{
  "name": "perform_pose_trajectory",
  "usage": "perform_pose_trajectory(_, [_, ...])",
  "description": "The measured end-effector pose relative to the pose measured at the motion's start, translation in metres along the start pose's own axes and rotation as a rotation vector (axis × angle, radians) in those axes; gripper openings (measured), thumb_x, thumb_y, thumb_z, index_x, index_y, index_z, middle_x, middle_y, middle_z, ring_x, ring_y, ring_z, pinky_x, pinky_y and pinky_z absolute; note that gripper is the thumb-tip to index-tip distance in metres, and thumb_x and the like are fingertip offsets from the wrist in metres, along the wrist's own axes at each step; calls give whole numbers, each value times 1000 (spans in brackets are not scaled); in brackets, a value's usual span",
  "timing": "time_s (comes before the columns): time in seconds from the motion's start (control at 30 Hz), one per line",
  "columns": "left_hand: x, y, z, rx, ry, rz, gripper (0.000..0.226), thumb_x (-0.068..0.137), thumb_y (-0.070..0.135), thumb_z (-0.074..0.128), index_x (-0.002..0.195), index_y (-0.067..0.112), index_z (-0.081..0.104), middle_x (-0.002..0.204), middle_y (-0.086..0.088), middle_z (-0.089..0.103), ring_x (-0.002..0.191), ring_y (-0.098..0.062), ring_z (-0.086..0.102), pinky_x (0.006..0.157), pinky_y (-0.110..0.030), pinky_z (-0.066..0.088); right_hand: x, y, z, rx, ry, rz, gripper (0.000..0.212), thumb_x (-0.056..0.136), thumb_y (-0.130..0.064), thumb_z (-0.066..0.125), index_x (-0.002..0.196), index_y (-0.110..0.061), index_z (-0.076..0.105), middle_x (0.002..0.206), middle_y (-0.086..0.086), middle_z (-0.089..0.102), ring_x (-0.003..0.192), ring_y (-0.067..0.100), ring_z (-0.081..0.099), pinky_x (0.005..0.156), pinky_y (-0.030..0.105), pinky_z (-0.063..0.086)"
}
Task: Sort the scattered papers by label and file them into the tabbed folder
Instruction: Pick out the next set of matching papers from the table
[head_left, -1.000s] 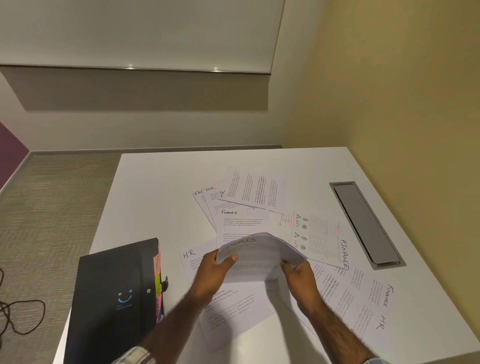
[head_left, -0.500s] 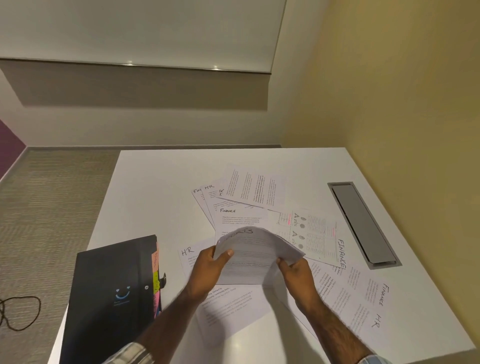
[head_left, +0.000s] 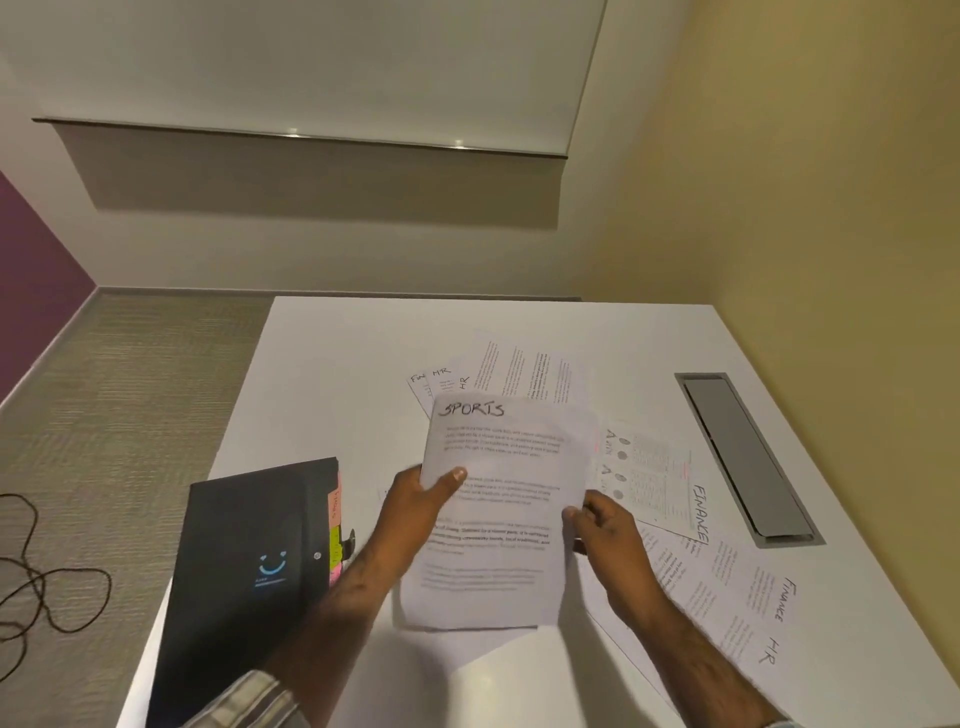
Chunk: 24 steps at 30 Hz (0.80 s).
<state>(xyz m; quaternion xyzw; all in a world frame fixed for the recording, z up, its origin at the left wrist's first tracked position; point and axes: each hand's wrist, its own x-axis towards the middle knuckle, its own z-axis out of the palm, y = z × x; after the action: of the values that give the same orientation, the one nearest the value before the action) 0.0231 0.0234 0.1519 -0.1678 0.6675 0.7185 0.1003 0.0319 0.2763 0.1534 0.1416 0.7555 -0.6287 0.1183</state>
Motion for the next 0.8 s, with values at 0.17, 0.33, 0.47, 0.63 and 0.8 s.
perform_pose_trajectory(0.17, [-15, 12, -6, -151, -26, -35, 31, 96, 29, 68, 123, 14, 70, 111, -7, 78, 103, -25, 75, 91, -38, 59, -12, -4, 13, 110, -112, 48, 30, 99, -3, 56, 124, -16, 68, 114, 2, 77, 107, 23, 73, 99, 44, 54])
perform_pose_trajectory(0.33, [-46, -1, -7, -99, -62, -110, 30, 95, 28, 70, 122, 16, 71, 115, -5, 77, 105, -23, 74, 94, -38, 58, -10, 2, 9, 87, -159, 68, 30, 100, -6, 55, 126, -15, 66, 115, 3, 76, 108, 26, 72, 102, 51, 52])
perform_pose_trajectory(0.47, [-73, -23, 0, -114, 85, -154, 27, 97, 27, 67, 123, 20, 69, 112, -2, 78, 102, -23, 75, 98, -48, 56, -19, -2, 5, -23, -293, 79, 28, 100, -6, 54, 122, -18, 67, 111, -1, 77, 102, 21, 74, 100, 46, 54])
perform_pose_trajectory(0.63, [-98, -32, 3, -93, 194, -176, 23, 99, 26, 64, 121, 19, 70, 111, -1, 79, 103, -23, 75, 100, -49, 56, -28, 0, 6, -4, -265, 65, 21, 95, 1, 61, 107, -12, 73, 102, 3, 79, 89, 20, 77, 79, 31, 60])
perform_pose_trajectory(0.8, [-100, -35, -18, 82, 422, -159, 34, 105, 35, 52, 102, 10, 74, 94, -4, 79, 84, -23, 76, 70, -36, 60, -28, 9, 13, -40, -268, 90, 22, 92, -4, 65, 109, -14, 74, 103, 3, 79, 92, 28, 76, 91, 51, 58])
